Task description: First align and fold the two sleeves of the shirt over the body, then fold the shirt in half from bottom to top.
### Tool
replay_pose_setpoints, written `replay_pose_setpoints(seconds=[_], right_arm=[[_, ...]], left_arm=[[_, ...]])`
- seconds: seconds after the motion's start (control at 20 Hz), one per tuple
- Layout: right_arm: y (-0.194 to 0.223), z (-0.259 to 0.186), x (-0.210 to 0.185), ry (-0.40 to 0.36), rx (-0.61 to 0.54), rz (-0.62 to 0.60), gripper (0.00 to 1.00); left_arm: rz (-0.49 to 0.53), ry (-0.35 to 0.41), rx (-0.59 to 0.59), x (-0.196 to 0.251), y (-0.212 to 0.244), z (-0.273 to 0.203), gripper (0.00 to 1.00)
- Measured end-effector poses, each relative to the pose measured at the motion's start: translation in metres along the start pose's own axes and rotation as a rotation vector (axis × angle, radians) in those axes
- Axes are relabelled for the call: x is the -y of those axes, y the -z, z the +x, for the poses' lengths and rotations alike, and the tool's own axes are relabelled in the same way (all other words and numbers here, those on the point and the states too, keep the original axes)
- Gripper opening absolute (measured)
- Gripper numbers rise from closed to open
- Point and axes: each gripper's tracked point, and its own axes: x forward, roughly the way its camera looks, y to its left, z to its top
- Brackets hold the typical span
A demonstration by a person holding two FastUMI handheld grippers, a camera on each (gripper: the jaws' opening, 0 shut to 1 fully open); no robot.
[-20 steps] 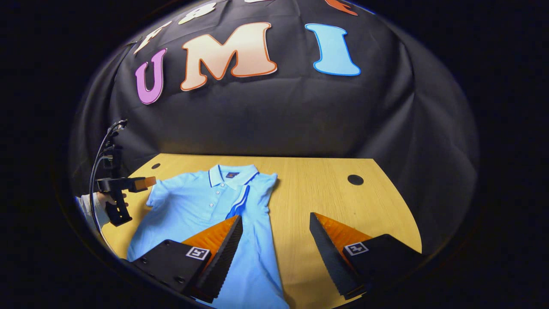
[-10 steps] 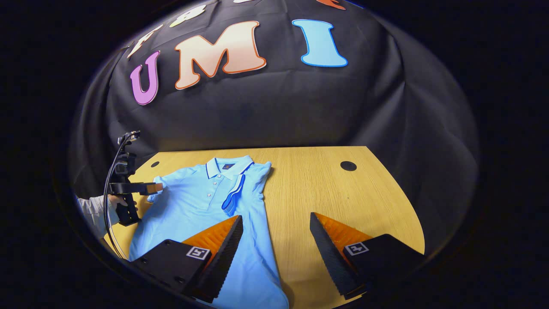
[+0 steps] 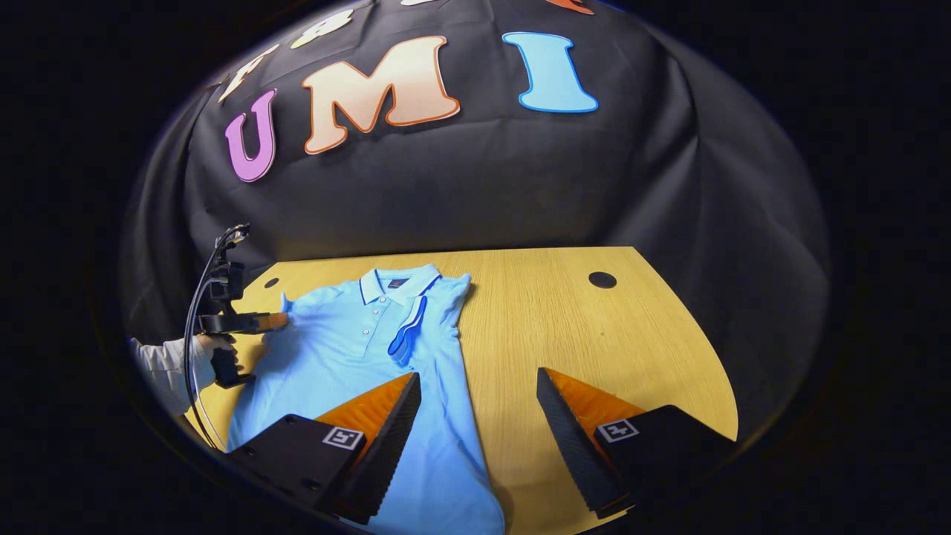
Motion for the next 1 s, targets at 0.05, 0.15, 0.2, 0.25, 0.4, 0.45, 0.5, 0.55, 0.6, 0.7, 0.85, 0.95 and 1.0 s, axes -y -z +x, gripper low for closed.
replay_pose_setpoints(seconds=[0.05, 0.15, 0.2, 0.25, 0.4, 0.45, 0.5, 0.55, 0.6, 0.7, 0.85, 0.95, 1.0], right_arm=[[0.0, -0.003, 0.0, 0.001, 0.002, -0.008, 0.98], [0.0, -0.008, 0.003, 0.005, 0.009, -0.017, 0.98], [0.0, -0.011, 0.005, 0.006, 0.009, -0.013, 0.93], [0.0, -0.014, 0.006, 0.005, 0.008, -0.003, 0.98], [0.001, -0.019, 0.011, 0.005, 0.016, 0.016, 0.98], [0.002, -0.022, 0.012, 0.004, 0.014, 0.013, 0.98], [0.005, -0.024, 0.013, 0.005, 0.014, 0.008, 0.98], [0.006, -0.027, 0.015, 0.005, 0.012, 0.001, 0.93], [0.008, -0.031, 0.018, 0.006, 0.008, -0.008, 0.98], [0.009, -0.037, 0.023, 0.012, 0.01, -0.01, 0.98], [0.012, -0.042, 0.024, 0.009, 0.004, 0.035, 0.98], [0.013, -0.039, 0.02, 0.003, 0.004, 0.059, 0.93], [0.014, -0.036, 0.02, 0.007, 0.001, 0.058, 0.98]], left_arm=[[0.011, -0.01, -0.007, 0.001, 0.001, 0.001, 0.0], [0.019, -0.008, -0.002, 0.013, -0.005, -0.003, 0.0], [0.016, 0.006, 0.018, 0.021, -0.012, -0.008, 0.0], [0.025, 0.019, 0.04, 0.029, -0.022, -0.01, 0.0], [0.09, 0.053, 0.073, 0.056, -0.04, -0.018, 0.0], [0.103, 0.07, 0.083, 0.068, -0.044, -0.02, 0.0], [0.109, 0.092, 0.093, 0.081, -0.05, -0.022, 0.0], [0.11, 0.106, 0.103, 0.092, -0.053, -0.023, 0.0], [0.107, 0.122, 0.11, 0.104, -0.055, -0.024, 0.0], [0.1, 0.16, 0.114, 0.131, -0.057, -0.027, 0.0], [0.106, 0.206, 0.11, 0.169, -0.054, -0.028, 0.0], [0.092, 0.228, 0.112, 0.191, -0.053, -0.028, 0.0], [0.083, 0.242, 0.112, 0.202, -0.05, -0.028, 0.0]])
